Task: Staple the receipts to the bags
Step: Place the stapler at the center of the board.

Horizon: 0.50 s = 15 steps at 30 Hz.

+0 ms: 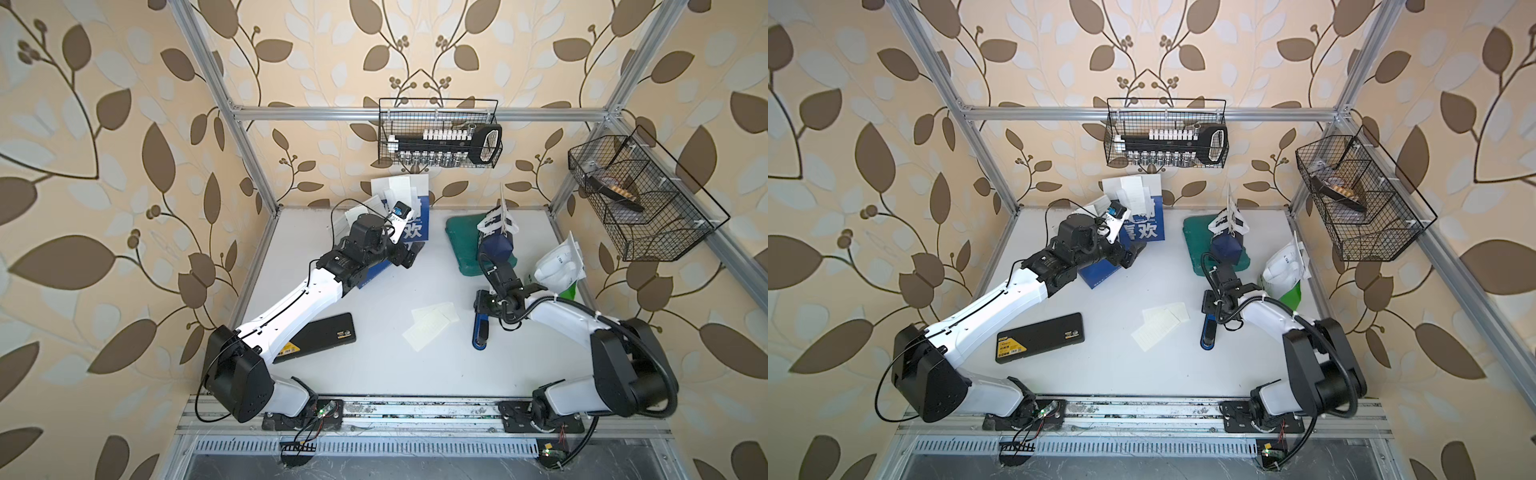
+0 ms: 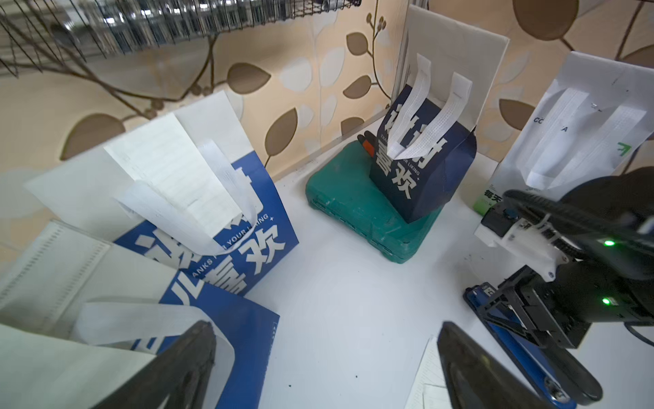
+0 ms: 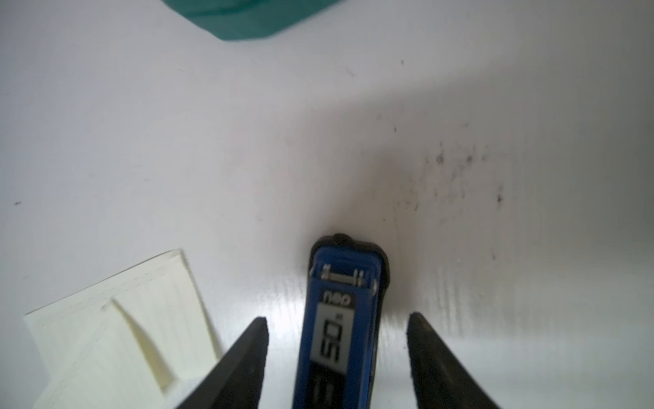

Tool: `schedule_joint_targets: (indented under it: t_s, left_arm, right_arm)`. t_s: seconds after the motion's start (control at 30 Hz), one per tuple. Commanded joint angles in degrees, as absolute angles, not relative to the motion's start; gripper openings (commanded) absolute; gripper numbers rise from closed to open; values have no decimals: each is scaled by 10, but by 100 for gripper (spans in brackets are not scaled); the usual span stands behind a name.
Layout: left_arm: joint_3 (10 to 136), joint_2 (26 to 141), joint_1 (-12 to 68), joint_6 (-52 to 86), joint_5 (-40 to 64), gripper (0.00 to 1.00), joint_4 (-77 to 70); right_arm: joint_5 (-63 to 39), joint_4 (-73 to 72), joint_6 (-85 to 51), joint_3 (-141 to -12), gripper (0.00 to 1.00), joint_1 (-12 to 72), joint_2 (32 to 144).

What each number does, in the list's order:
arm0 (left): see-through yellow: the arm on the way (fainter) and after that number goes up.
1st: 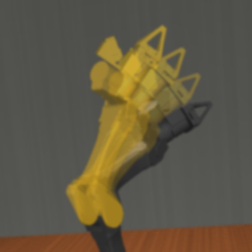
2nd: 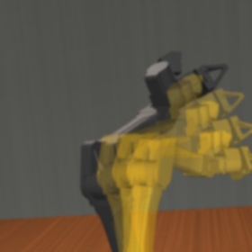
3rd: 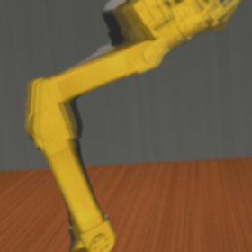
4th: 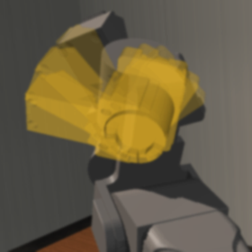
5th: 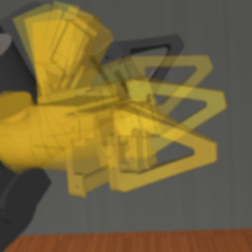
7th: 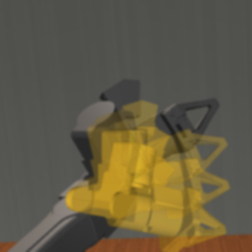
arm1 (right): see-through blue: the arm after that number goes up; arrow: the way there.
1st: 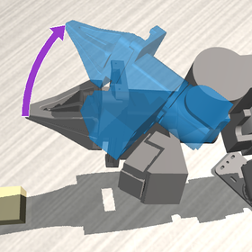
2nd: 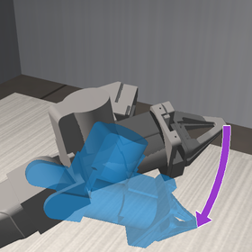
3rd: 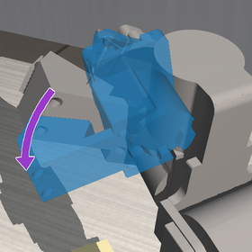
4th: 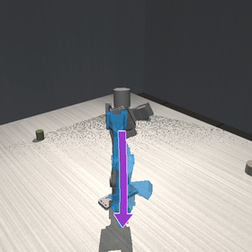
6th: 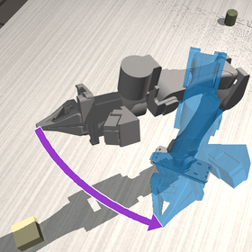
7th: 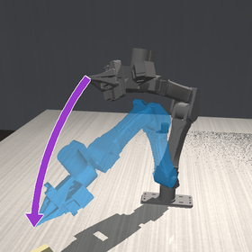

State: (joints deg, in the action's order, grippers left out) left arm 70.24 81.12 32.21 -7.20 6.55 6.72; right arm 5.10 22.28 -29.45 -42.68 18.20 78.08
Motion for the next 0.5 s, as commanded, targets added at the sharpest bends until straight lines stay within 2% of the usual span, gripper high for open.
schedule_joint_targets:
  t_s: [0.0, 0.1, 0.23, 0.4, 0.47]
  left_arm:
    - [701, 822, 325, 8, 40, 99, 83]
    - [710, 848, 325, 62, -11, 99, 97]
    - [732, 867, 325, 116, -79, 99, 138]
    - [761, 876, 325, 122, -61, 99, 168]
    - [763, 877, 325, 134, -56, 99, 170]
  right_arm:
    - [106, 196, -252, -449, 67, 206, 696]
    - [140, 191, -219, -490, 69, 226, 646]
    - [212, 183, -150, -578, 69, 240, 639]
    - [356, 128, -52, -687, 69, 242, 703]
    - [359, 103, -23, -726, 70, 231, 750]
